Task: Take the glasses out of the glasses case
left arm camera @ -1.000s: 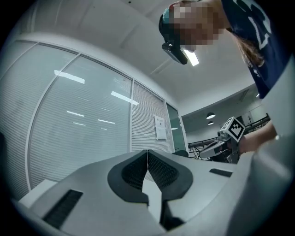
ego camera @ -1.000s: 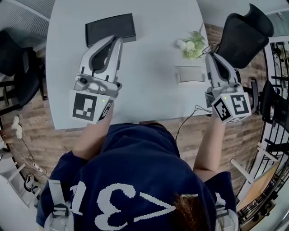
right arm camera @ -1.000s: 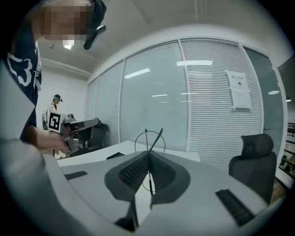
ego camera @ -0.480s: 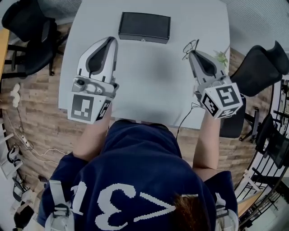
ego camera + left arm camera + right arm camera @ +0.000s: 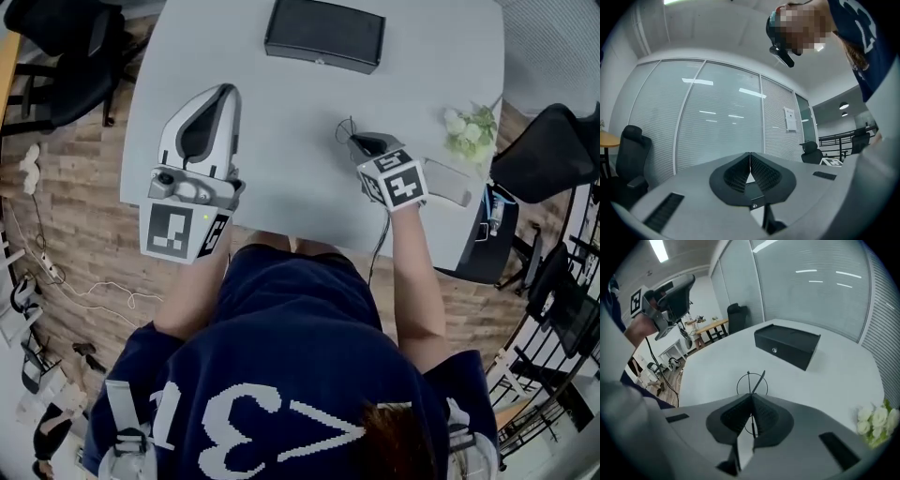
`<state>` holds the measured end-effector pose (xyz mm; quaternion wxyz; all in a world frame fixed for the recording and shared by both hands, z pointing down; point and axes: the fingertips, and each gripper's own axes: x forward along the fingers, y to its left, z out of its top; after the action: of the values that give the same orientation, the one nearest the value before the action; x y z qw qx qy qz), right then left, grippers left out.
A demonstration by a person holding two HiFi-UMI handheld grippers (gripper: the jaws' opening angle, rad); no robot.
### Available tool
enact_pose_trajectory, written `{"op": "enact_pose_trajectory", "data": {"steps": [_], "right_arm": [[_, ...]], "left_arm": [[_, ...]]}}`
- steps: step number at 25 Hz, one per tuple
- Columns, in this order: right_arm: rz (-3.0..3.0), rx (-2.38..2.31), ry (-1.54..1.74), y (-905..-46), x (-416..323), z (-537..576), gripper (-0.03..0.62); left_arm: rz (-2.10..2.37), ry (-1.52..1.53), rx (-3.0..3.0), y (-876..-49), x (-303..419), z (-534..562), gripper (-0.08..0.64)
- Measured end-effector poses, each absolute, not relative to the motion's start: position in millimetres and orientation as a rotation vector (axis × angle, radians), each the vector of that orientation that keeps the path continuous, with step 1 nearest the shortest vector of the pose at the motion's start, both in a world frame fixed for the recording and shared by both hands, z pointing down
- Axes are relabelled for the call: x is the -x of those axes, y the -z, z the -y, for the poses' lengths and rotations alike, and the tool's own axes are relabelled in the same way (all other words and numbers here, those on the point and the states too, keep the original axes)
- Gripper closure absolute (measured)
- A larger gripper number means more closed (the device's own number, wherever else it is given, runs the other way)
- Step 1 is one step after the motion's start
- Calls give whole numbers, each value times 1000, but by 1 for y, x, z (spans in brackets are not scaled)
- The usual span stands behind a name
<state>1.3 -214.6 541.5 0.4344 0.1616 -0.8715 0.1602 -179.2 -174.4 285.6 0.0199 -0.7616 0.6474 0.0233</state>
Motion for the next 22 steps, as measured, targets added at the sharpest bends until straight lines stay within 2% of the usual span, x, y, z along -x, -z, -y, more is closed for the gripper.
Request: {"op": "enact_pose_trajectory", "data": {"steps": [7,9,11,15,22], "right_arm": [[2106,-415,-506,-585,8,204,561],[2117,-422,-492,-581,10,206,503],[2160,-439,-499,-568,11,211,491],[2323,-600,-414,-510,4,240,556],[2675,-898,-232,-363,-9,278,566]], "left_arm": [[-2022,-60,2404,-303,177,170,543],[-2017,-65,2405,-302,177,171,543],[-2009,-70,2401,-299,178,172,543],[-1977,-89,2391,-286,174,178,543],[-1909,-138,2370,-253,168,189,543]]}}
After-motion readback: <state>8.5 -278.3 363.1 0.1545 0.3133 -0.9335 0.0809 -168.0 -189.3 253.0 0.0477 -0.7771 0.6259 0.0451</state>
